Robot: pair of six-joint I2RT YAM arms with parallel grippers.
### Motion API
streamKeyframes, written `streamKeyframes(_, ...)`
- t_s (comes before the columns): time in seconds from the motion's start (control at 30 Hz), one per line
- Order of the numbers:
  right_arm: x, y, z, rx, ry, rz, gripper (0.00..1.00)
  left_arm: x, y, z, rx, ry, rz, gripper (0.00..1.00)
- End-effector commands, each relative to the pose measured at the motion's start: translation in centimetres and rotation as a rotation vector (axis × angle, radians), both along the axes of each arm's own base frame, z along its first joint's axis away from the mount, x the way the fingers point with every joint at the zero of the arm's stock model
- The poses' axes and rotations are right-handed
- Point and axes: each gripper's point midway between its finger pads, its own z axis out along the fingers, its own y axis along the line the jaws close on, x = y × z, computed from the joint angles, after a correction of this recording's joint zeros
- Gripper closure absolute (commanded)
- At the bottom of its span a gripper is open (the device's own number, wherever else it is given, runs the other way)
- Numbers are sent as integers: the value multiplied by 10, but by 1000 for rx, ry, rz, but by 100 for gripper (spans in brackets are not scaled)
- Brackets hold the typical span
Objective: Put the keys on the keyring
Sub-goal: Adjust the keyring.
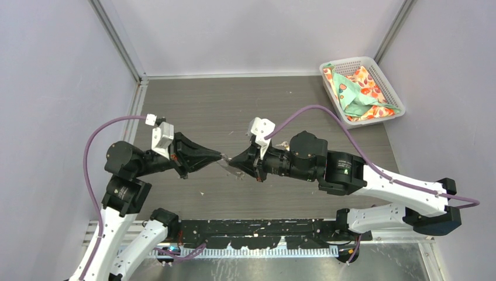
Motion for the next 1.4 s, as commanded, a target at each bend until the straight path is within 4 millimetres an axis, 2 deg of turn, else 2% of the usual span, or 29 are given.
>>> streamKeyframes(0.0, -4, 7, 23, 41, -32, 46, 99, -3, -1, 12, -32, -59, -25, 100)
streamKeyframes(0.27, -1, 19, 28, 67, -48, 49, 99, -7, -4, 11, -33, -80, -78, 100)
streamKeyframes(0.43, -1, 20, 34, 89, -52, 48, 98, -11, -3, 9, -32, -89, -82, 100)
streamKeyframes(0.57, -3, 15, 33, 89, -38, 48, 94, -10, -1, 14, -44, -103, -56, 100)
streamKeyframes(0.63, -4, 10, 32, 91, -28, 46, 91, -7, 0, 19, -56, -112, -33, 100)
streamKeyframes(0.73, -8, 1, 32, 103, -11, 45, 79, -3, 2, 24, -69, -122, 3, 100)
streamKeyframes(0.83, -18, -9, 37, 126, 6, 77, 68, -3, 2, 26, -69, -123, 5, 100)
streamKeyframes(0.93, -22, -20, 45, 138, 10, 82, 62, -6, 1, 24, -61, -119, -17, 100)
streamKeyframes(1.07, -23, -24, 52, 143, 3, 82, 59, -10, 0, 23, -57, -113, -35, 100)
streamKeyframes(1.23, -1, -19, 43, 103, -20, -4, 58, -19, 0, 24, -47, -129, -84, 100)
streamKeyframes(1.3, -1, -14, 42, 106, -32, 18, 56, -29, -1, 21, -30, -145, -144, 100)
streamKeyframes(1.37, -11, -6, 43, 112, -37, 92, 56, -37, -1, 19, -14, -161, -193, 100)
